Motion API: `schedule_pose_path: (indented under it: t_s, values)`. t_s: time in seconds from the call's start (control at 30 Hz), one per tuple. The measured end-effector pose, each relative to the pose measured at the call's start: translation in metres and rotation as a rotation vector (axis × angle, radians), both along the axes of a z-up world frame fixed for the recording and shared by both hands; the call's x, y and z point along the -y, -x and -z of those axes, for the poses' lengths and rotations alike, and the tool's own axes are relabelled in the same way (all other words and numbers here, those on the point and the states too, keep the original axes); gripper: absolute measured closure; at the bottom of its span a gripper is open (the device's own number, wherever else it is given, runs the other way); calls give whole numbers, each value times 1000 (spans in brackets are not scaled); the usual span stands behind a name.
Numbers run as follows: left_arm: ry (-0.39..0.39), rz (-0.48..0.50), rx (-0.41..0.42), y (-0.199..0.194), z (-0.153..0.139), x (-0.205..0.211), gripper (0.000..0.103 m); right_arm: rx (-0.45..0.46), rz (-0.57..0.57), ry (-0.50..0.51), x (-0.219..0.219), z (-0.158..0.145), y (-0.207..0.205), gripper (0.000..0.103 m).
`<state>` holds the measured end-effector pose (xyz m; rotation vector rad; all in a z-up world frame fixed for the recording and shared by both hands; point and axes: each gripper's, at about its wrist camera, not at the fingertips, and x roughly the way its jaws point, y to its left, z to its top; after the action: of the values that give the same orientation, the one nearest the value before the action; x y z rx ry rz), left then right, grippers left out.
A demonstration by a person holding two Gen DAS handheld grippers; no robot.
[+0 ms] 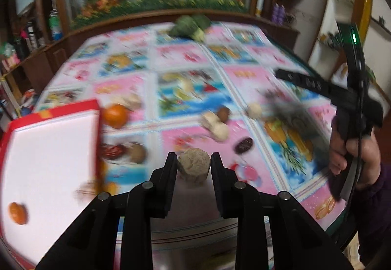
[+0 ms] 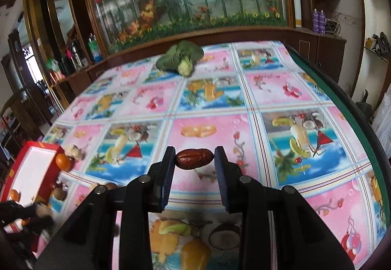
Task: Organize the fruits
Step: 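Grasp a beige bread ball with the left gripper while the right grasps a red date, then carry the bread ball and date over the tray and open both grippers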
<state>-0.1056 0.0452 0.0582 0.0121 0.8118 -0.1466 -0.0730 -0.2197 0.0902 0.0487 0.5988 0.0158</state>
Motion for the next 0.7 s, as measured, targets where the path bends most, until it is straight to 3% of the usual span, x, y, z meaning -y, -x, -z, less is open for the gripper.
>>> schedule_pose_path:
  t_s: [0.17, 0.37, 0.5, 0.7]
  values:
    - [-26, -118, 64, 15, -20, -47, 76, 5, -64, -71, -26, -1, -1, 68]
    - [-65, -280, 101, 25, -28, -105, 76, -11, -252, -117, -111, 8, -2, 68]
    - [-78, -382, 92, 27, -24, -142, 76, -41, -402, -129, -182, 17, -2, 68]
    - [-85, -401, 32, 24, -5, -160, 76, -92, -563, -88, -260, 33, 6, 68]
